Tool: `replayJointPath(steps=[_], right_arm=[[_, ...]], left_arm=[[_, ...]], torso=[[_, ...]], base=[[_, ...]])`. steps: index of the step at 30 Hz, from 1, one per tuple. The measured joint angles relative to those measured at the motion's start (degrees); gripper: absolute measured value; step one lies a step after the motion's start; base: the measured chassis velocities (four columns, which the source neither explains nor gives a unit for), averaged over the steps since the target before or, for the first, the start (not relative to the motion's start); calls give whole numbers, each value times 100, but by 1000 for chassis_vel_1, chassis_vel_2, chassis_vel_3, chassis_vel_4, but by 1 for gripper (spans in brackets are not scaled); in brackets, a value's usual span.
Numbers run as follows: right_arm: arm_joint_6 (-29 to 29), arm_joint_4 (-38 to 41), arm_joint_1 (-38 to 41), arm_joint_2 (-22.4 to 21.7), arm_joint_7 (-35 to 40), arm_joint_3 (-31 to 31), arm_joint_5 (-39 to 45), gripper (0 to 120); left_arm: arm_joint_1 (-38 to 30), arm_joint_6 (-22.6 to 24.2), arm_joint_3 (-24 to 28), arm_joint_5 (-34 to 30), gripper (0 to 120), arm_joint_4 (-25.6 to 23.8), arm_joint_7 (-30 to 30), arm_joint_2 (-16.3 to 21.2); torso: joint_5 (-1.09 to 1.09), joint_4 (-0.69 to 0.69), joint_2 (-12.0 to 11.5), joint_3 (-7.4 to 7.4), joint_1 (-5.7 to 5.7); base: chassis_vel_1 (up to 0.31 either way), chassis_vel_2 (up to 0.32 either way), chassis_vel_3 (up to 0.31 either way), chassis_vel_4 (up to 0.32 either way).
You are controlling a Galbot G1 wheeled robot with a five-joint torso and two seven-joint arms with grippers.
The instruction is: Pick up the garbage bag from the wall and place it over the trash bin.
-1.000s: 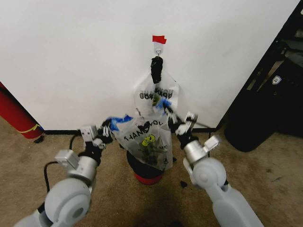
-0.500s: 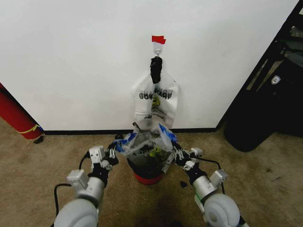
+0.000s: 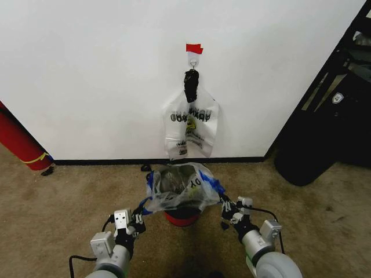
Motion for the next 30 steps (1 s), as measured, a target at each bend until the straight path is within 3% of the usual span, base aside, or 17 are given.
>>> replayJointPath(steps=[6, 22, 30], right_arm=[[-207, 83, -68, -43, 84, 64, 25, 0], [-796, -901, 1076, 211, 586, -156, 495, 0], [-808, -1243, 1400, 191, 577, -173, 588, 0]], left_arm=[[100, 82, 52, -21, 0, -41, -39, -12], [-868, 421, 534, -446, 0, 993, -214, -307], [-1144, 222, 759, -12, 0, 1517, 92, -620]], torso=[[0, 0, 0, 0, 0], [-1, 0, 0, 1, 1], [0, 0, 0, 1, 1]], base=[[0, 0, 0, 0], [0, 0, 0, 0], [0, 0, 0, 0]])
